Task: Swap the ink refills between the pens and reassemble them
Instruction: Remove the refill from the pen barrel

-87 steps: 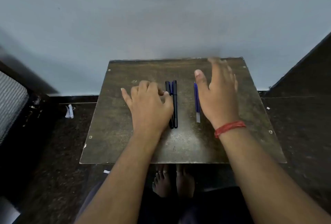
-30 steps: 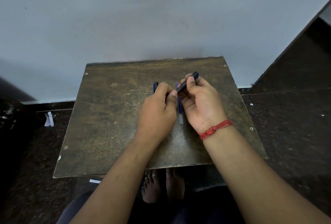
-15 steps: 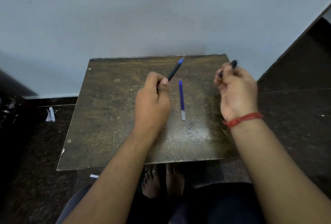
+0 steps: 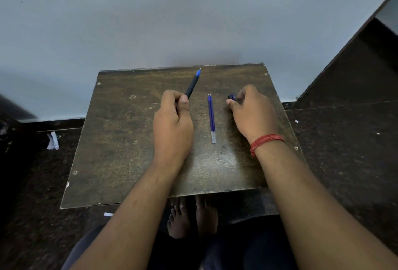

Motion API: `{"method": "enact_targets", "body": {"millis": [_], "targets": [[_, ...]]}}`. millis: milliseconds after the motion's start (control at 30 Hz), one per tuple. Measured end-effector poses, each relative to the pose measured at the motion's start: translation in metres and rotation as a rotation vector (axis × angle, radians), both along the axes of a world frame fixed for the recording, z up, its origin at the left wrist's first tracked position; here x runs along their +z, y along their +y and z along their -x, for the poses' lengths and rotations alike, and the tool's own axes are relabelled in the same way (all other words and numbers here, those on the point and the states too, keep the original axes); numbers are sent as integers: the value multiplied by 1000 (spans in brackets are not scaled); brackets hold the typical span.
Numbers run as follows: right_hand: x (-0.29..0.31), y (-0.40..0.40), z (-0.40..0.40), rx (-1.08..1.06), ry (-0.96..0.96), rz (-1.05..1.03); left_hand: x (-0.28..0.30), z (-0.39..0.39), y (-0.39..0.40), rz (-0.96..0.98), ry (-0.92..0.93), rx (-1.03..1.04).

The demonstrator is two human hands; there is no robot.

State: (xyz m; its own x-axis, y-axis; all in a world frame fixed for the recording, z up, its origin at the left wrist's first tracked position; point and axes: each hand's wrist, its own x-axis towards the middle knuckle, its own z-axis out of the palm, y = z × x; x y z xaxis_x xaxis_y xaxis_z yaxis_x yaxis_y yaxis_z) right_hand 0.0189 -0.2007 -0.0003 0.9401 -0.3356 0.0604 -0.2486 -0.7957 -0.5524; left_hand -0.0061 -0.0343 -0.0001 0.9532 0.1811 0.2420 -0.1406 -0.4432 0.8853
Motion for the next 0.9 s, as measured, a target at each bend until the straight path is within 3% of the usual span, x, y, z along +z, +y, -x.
{"method": "enact_targets", "body": {"millis": [200,300,400,600,900], "targets": [[3,-10,1,-24,29,29,-1,-2,0,-2,12,2],[9,-12,1,-45,-101,-54,-3,-2,1,-18,11,-9],[15,-7,2,4,-183,-328,-4,-1,0,-45,13,-50],[10,22,6,167,-111,-1132,-6,3,-5,-187,-52,-148],[10,30,5,68,-133,-1358,-5,2,-7,-157,-53,-177]]}}
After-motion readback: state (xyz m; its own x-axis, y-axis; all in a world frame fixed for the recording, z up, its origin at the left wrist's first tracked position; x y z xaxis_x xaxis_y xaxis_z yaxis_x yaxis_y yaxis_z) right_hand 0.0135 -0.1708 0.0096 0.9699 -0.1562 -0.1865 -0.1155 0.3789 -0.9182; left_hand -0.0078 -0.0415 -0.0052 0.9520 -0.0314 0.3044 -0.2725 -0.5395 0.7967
